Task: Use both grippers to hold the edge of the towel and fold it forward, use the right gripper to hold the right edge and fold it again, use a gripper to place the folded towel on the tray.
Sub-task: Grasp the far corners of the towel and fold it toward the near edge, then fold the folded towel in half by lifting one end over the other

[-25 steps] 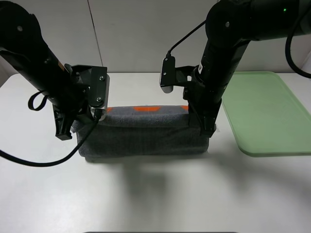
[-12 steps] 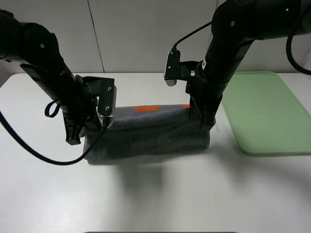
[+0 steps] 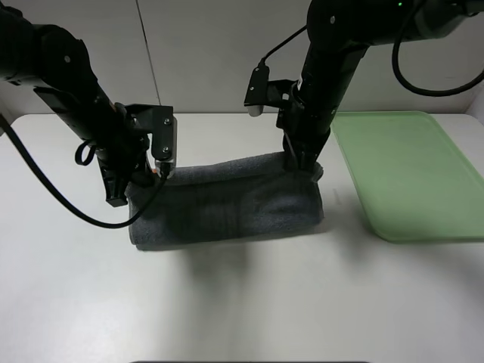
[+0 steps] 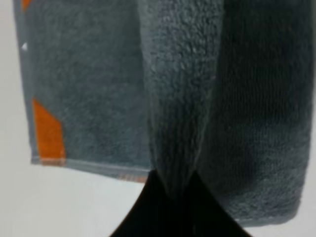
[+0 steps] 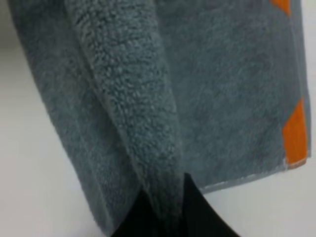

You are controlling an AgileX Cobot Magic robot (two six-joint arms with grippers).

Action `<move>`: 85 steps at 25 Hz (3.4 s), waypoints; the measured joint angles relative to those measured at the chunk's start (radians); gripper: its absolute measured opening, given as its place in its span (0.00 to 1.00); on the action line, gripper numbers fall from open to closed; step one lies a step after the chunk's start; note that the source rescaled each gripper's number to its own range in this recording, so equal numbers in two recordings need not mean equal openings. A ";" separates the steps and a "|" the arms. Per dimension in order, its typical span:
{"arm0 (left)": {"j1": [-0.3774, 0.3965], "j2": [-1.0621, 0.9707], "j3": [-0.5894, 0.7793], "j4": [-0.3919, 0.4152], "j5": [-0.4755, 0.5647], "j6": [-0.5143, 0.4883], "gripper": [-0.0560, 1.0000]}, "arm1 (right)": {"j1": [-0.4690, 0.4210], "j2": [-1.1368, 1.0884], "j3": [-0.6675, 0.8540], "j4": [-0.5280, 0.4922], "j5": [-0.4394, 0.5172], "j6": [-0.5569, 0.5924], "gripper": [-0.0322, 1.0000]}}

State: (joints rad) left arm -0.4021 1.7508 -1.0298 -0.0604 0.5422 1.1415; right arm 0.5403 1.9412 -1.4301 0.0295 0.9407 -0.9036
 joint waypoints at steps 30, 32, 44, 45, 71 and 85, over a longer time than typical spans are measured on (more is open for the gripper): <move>0.055 0.181 -0.148 -0.005 -0.137 0.019 0.08 | -0.070 0.093 -0.055 0.003 -0.177 0.000 0.03; 0.055 0.181 -0.148 -0.005 -0.137 0.015 0.18 | -0.070 0.093 -0.055 -0.001 -0.191 0.002 0.05; 0.063 0.181 -0.148 0.001 -0.209 -0.109 0.99 | -0.078 0.093 -0.055 -0.067 -0.254 0.186 1.00; 0.063 0.181 -0.148 0.001 -0.209 -0.110 1.00 | -0.078 0.093 -0.055 -0.067 -0.254 0.187 1.00; 0.063 -0.190 -0.148 0.006 0.247 -0.469 1.00 | -0.078 -0.026 -0.055 -0.030 0.102 0.592 1.00; 0.063 -0.649 0.037 0.009 0.333 -0.736 1.00 | -0.078 -0.117 -0.055 0.038 0.271 0.759 1.00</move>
State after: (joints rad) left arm -0.3388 1.1019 -0.9928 -0.0509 0.8748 0.4057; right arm 0.4622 1.8246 -1.4847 0.0671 1.2114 -0.1445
